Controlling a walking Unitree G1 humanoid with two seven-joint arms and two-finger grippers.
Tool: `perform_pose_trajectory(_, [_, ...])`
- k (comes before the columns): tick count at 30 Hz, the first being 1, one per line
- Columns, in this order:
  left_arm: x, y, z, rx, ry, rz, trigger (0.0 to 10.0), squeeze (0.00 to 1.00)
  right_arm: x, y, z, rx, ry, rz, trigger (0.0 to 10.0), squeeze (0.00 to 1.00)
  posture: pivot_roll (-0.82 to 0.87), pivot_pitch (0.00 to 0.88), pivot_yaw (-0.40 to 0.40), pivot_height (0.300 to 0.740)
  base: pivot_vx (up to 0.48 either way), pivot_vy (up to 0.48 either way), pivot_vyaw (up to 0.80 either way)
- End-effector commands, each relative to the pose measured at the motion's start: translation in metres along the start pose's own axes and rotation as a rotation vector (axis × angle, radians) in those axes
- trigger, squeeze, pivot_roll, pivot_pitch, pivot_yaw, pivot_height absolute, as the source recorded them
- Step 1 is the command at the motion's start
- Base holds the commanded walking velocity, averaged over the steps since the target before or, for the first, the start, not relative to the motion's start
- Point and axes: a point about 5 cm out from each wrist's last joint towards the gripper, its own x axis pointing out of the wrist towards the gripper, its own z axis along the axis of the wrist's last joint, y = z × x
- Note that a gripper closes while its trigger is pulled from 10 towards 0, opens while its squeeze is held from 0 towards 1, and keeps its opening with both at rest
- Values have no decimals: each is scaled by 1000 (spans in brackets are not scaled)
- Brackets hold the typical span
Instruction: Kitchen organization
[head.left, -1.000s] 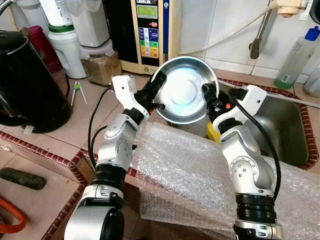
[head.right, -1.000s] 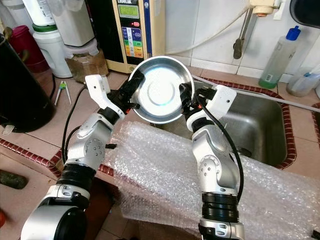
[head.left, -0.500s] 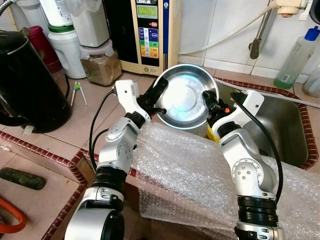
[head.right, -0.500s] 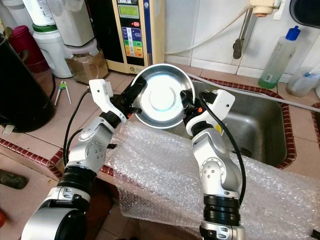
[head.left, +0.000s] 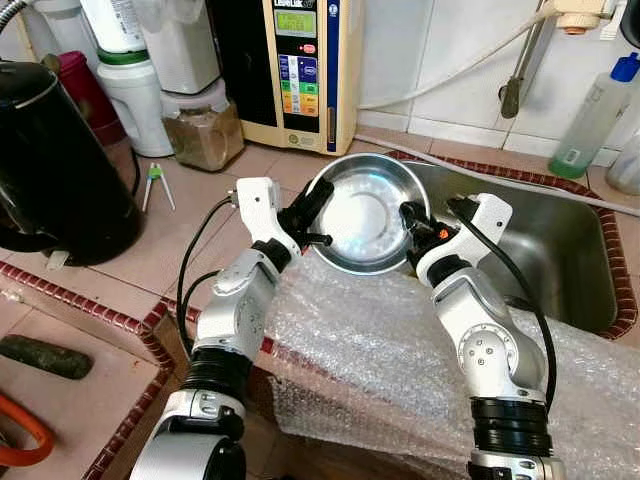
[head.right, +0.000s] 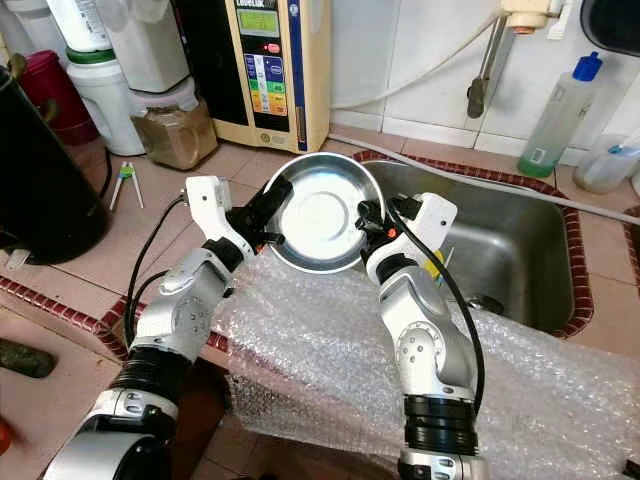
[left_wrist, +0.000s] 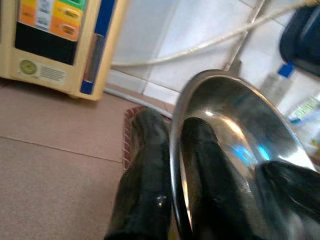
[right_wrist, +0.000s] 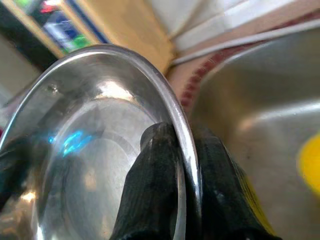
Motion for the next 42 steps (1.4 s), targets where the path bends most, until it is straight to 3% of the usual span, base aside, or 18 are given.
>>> perform_pose_trajectory(1, [3,-15,4,44,-2,-111,10000,1000,0,-30,12,-29,-51,-206,0,0,-65,18,70,740,0,0,0])
perform_pose_trajectory(15, [-5,-20,-7,190,140,-226,10000,1000,-3,-62,24,-94,-123,-463,0,0,-54,17,85,740,0,0,0])
perform_pose_trajectory(16, [-8,-20,-11,214,174,-249,10000,1000,-5,-72,23,-97,-118,-534,0,0,-49,20,88,740,0,0,0])
perform_pose_trajectory(19, [-10,-19,-15,238,213,-265,10000,1000,-7,-80,23,-90,-126,-590,0,0,-49,20,88,740,0,0,0])
perform_pose_trajectory(22, [-19,-15,-28,300,318,-301,10000,1000,-11,-92,20,-77,-114,-659,0,0,-45,19,93,740,0,0,0])
perform_pose_trajectory(35, [-23,-13,-34,341,368,-311,10000,1000,-13,-101,7,-86,-61,-727,0,0,-44,23,91,740,0,0,0])
perform_pose_trajectory(36, [-23,-13,-34,339,369,-312,10000,1000,-12,-101,6,-77,-58,-715,0,867,-44,23,91,740,0,0,0])
perform_pose_trajectory(37, [-23,-13,-34,338,369,-311,10000,1000,-12,-101,5,-73,-56,-713,706,1000,-44,23,91,740,0,0,0])
perform_pose_trajectory(38, [-23,-13,-34,338,369,-311,10000,1000,-12,-101,5,-73,-56,-713,706,1000,-44,23,91,740,0,0,0])
perform_pose_trajectory(39, [-23,-13,-34,323,372,-305,10000,1000,-13,-102,3,-80,-40,-725,10000,1000,-44,24,89,740,0,0,0])
perform_pose_trajectory(42, [-23,-13,-35,281,370,-291,10000,1000,-13,-103,1,-90,-23,-727,10000,1000,-45,23,88,740,0,0,0])
